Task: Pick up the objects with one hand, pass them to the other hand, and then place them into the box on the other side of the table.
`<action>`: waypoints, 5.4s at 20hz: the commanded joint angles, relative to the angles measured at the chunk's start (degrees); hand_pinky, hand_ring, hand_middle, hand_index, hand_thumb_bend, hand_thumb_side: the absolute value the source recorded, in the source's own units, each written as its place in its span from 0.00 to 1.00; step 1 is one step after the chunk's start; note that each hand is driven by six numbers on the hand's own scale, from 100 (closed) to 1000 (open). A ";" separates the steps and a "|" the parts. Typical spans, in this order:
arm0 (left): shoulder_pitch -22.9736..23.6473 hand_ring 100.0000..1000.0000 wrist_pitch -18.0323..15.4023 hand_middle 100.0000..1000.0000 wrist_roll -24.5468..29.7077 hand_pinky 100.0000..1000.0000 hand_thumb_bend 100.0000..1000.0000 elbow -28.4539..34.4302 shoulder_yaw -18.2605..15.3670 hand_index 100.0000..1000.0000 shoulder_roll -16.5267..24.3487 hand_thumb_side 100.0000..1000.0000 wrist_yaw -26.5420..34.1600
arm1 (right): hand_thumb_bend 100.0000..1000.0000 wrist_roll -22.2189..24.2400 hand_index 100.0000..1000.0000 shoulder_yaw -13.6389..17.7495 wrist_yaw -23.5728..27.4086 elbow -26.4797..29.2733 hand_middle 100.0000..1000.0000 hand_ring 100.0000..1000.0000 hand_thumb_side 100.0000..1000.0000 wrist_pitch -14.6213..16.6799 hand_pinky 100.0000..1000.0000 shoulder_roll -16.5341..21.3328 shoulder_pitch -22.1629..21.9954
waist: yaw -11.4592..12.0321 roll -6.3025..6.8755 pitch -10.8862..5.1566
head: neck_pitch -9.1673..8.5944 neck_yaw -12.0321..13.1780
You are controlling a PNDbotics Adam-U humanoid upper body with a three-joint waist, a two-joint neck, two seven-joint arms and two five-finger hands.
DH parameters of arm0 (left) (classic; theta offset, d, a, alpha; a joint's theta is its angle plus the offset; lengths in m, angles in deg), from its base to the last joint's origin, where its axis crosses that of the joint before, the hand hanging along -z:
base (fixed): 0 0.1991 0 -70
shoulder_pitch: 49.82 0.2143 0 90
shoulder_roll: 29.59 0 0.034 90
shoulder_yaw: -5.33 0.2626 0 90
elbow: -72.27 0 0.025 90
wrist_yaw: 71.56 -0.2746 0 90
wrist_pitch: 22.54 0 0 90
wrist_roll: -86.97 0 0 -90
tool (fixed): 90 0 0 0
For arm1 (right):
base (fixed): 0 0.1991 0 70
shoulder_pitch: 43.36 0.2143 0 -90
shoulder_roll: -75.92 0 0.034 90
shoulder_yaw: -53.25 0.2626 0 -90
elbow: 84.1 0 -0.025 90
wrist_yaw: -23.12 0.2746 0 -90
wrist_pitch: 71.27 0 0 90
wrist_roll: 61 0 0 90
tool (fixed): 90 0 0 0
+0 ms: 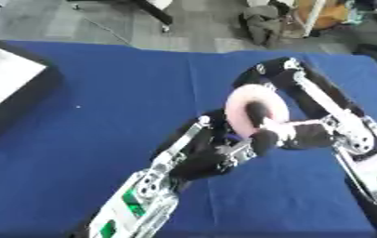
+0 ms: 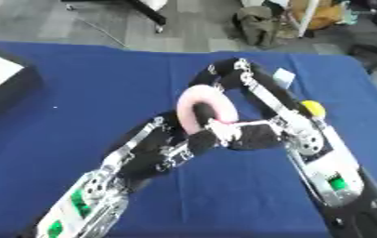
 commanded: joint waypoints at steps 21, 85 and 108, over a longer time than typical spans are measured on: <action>-1.25 0.58 -0.87 0.49 -5.16 0.59 0.00 -1.08 0.64 0.20 -1.54 0.09 3.56 | 0.00 2.97 0.23 -0.83 1.69 1.09 0.47 0.67 0.40 3.41 0.71 0.37 0.16 | -0.51 0.19 -0.63 | -0.10 0.42; 0.21 0.59 -1.55 0.51 -2.86 0.59 0.00 2.69 -1.37 0.22 1.89 0.11 5.33 | 0.00 21.18 0.62 5.51 25.66 1.09 0.62 0.77 0.48 -0.21 0.76 -1.21 -3.11 | -1.58 0.47 -0.76 | -0.10 1.17; 0.31 0.60 -1.34 0.52 -3.09 0.60 0.00 2.40 -1.02 0.31 1.42 0.13 5.61 | 0.00 8.44 0.29 4.66 16.18 1.09 0.51 0.70 0.41 1.01 0.71 -0.89 -2.19 | -1.34 0.38 -0.93 | -0.10 0.89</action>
